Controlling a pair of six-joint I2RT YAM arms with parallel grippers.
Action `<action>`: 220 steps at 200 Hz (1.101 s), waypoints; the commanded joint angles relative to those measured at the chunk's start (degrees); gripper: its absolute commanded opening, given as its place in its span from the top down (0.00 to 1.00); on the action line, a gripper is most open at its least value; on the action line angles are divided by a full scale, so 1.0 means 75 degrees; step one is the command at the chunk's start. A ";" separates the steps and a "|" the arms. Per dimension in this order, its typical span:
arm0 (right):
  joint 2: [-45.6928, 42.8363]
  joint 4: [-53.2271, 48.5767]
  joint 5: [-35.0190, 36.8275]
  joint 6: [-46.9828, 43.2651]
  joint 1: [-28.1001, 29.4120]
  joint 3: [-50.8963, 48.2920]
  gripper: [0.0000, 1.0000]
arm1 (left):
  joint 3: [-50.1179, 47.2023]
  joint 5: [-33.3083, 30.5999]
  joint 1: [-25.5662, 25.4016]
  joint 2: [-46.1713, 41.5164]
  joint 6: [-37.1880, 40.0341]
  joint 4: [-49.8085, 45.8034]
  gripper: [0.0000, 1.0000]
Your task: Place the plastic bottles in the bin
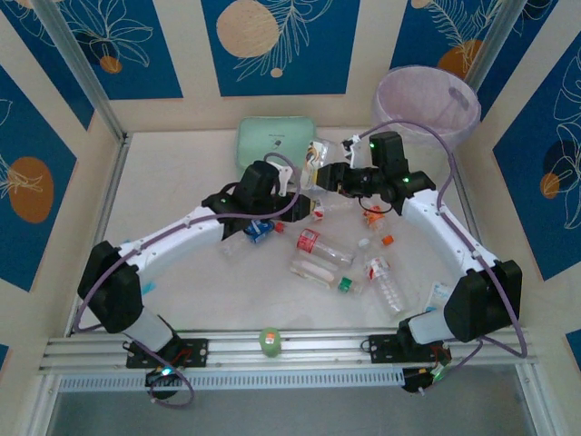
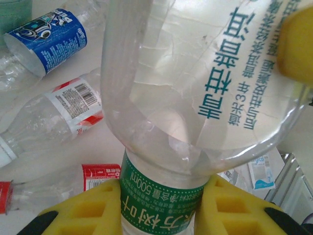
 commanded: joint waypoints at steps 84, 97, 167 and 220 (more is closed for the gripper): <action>-0.0298 -0.1288 0.1321 -0.1370 -0.0566 0.1883 0.64 | -0.0606 -0.0439 0.0255 -0.1269 0.0307 -0.0242 0.19; -0.0301 -0.1626 0.1789 -0.1633 -0.0948 0.2444 0.65 | -0.0661 -0.0557 0.0401 -0.1418 0.0314 -0.0469 0.15; 0.0928 -0.2468 0.4613 -0.3159 -0.2522 0.5676 0.76 | -0.1174 -0.2045 0.0483 -0.2132 0.0465 -0.1773 0.25; 0.3934 -0.4521 0.5716 -0.3960 -0.2950 0.9570 0.83 | -0.1068 -0.2315 0.0484 -0.2248 0.0652 -0.2687 0.30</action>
